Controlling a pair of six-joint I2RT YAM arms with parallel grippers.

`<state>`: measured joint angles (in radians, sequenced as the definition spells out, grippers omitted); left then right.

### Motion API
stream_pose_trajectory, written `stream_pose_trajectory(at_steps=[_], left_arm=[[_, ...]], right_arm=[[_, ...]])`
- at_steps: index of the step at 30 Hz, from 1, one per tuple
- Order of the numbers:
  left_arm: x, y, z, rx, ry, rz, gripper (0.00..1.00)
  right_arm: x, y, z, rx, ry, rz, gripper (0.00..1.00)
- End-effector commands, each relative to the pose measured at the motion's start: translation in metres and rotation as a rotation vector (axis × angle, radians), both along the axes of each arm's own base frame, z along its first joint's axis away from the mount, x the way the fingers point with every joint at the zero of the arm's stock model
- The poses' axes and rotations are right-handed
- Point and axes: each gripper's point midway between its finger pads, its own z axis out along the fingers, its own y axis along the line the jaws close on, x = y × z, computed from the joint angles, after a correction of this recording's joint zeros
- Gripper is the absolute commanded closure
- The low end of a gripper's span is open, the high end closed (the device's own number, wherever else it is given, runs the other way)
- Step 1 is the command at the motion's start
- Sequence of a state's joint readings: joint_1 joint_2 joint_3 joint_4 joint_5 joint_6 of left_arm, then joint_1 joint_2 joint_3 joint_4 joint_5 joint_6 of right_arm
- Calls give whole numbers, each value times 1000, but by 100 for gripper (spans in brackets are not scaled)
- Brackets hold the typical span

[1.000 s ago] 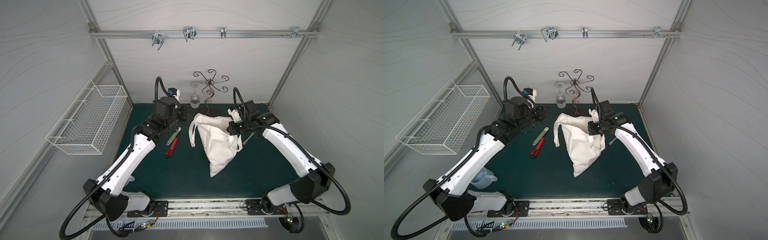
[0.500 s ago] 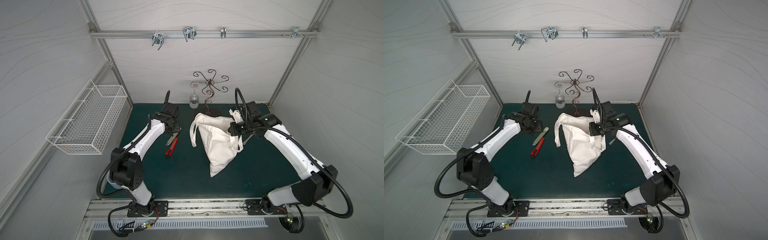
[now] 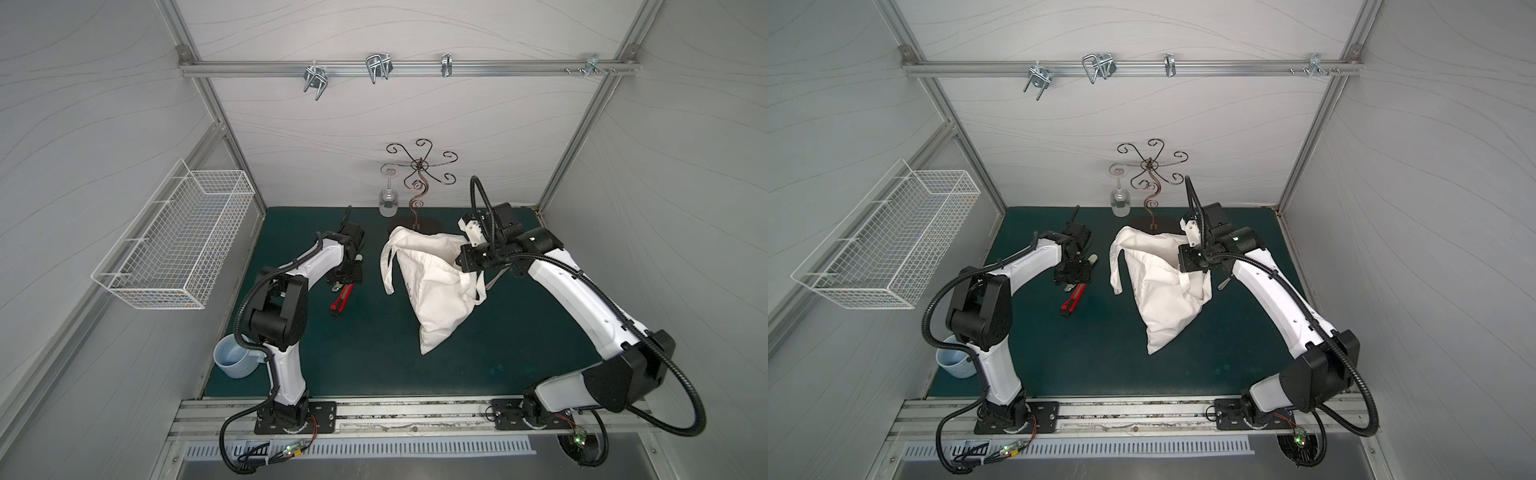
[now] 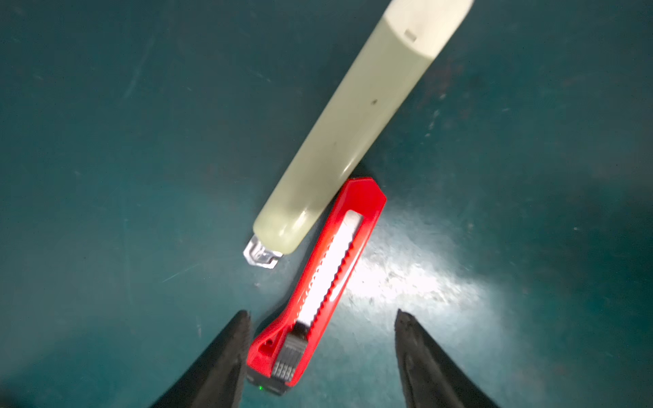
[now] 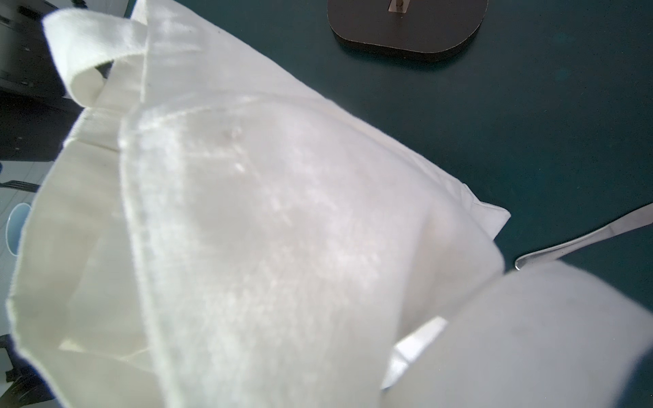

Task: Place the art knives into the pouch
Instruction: Pick up the utility knife at the center of the board.

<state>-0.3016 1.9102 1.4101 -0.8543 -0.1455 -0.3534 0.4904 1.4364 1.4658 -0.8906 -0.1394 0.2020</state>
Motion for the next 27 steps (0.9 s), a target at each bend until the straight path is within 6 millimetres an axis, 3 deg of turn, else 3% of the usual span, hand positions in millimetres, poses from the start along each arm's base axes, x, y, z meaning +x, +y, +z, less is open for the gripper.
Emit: stream_pose_trajectory(at_steps=[1,6,11,23,27], left_arm=[[3,1,-14,5,14,10,33],[-1,2,-31,17,53,14,35],[-3,-2,-35,1,61,16,41],[-17,-18,-51,16,115,-29,45],[-23,-18,-60,30,143,-32,52]], right_arm=[[-7,-2,7,16,-13,13,100],[-7,-3,6,13,-13,12,100],[-7,-4,5,11,-11,12,100],[-8,-4,4,12,-9,10,100],[-8,-4,3,13,-7,13,100]])
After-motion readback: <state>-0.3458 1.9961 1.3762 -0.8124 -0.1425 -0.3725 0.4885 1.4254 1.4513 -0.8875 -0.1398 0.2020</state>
